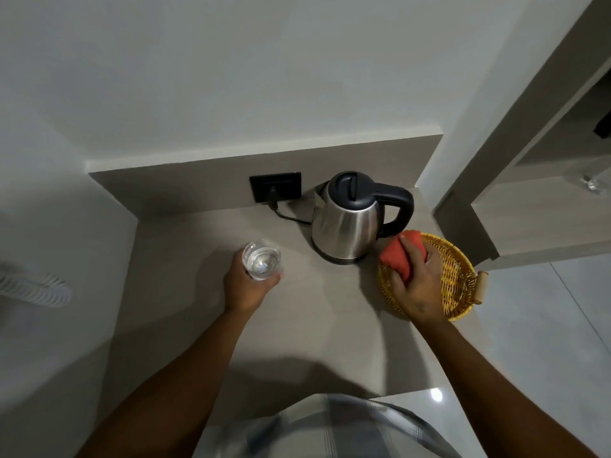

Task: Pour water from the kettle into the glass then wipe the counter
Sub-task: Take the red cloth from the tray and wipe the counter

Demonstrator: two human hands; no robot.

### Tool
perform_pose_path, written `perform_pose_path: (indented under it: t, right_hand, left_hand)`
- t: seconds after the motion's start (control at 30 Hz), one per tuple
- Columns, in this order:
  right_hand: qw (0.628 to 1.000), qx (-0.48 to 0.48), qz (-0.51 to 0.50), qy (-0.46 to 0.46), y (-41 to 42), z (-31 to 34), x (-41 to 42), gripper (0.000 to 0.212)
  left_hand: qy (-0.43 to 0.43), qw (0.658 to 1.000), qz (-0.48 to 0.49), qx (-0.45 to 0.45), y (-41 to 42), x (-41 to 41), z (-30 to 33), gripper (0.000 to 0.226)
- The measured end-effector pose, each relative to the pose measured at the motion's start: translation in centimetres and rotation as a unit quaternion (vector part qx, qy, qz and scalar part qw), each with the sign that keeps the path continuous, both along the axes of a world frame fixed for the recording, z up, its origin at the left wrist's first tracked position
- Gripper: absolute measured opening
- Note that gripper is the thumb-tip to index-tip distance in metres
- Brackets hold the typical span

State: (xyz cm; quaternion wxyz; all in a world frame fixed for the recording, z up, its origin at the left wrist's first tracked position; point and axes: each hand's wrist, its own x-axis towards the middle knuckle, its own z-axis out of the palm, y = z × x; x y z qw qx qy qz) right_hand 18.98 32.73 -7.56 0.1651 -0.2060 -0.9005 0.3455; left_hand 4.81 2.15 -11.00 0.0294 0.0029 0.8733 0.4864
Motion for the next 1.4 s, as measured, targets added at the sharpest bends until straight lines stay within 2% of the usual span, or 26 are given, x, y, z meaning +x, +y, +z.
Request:
perform_pose_path:
  t: [0.1, 0.23, 0.37, 0.5, 0.53, 0.57, 0.7, 0.77, 0.9, 1.0, 1.07, 1.2, 1.4]
  right_hand:
    - [0.993, 0.042, 0.109, 0.005, -4.1, 0.2, 0.4, 0.073]
    - [0.959, 0.13, 0.232, -0.099, -8.0, -2.7, 0.6, 0.073]
    - [0.945, 0.158, 0.217, -0.189, -8.4, -5.1, 1.3, 0.079]
    - [0.952, 0.15, 0.2, -0.178, -8.1, -5.4, -0.2, 0.078]
    - [0.93, 0.133, 0.293, -0.175, -12.0, -6.1, -4.0, 0.077]
    - [0.923, 0.142, 0.308, -0.18, -13.0, -6.3, -5.6, 0.075]
    - [0.93, 0.165, 0.279, -0.174, -15.7, -5.3, -9.9, 0.073]
    - [0.925, 0.167, 0.3, -0.166, -17.6, -5.2, -11.0, 0.072]
    - [0.874, 0.18, 0.418, -0.17, -22.3, -5.6, -8.9, 0.075]
    - [0.854, 0.194, 0.463, -0.141, -21.3, -6.0, -5.4, 0.068]
    - [0.861, 0.193, 0.454, -0.123, -18.4, -6.3, -4.2, 0.064]
    - [0.899, 0.199, 0.364, -0.141, -12.8, -6.2, -5.4, 0.065]
    - [0.923, 0.204, 0.279, -0.168, -15.6, -5.4, -12.1, 0.069]
  left_hand:
    - [-0.003, 1.0, 0.01, 0.009, 0.2, 0.1, 0.3, 0.071]
    - [-0.007, 1.0, -0.004, 0.003, 0.4, -0.1, 0.8, 0.069]
    - [-0.013, 1.0, -0.01, 0.013, 2.0, -0.1, 1.4, 0.076]
    - [-0.002, 0.998, -0.052, 0.018, 2.0, -0.6, 2.7, 0.079]
    - [0.002, 0.999, 0.038, 0.009, -3.5, -0.6, 2.9, 0.079]
    - [0.009, 0.998, 0.067, 0.002, -4.4, -0.7, 3.3, 0.08]
    - [0.026, 0.999, 0.03, -0.002, -4.7, -0.5, 3.8, 0.08]
    - [0.035, 0.999, 0.029, 0.0, -5.0, -0.9, 4.2, 0.08]
    - [0.045, 0.998, 0.049, 0.003, -6.9, -1.7, 4.3, 0.077]
    - [0.04, 0.998, 0.05, 0.021, -7.3, -2.4, 4.5, 0.078]
    - [0.034, 0.997, 0.058, 0.03, -7.2, -2.7, 4.6, 0.08]
    - [0.03, 0.998, 0.058, 0.02, -6.6, -2.3, 4.5, 0.079]
    - [0.03, 0.999, 0.024, 0.009, -6.6, -0.4, 4.2, 0.077]
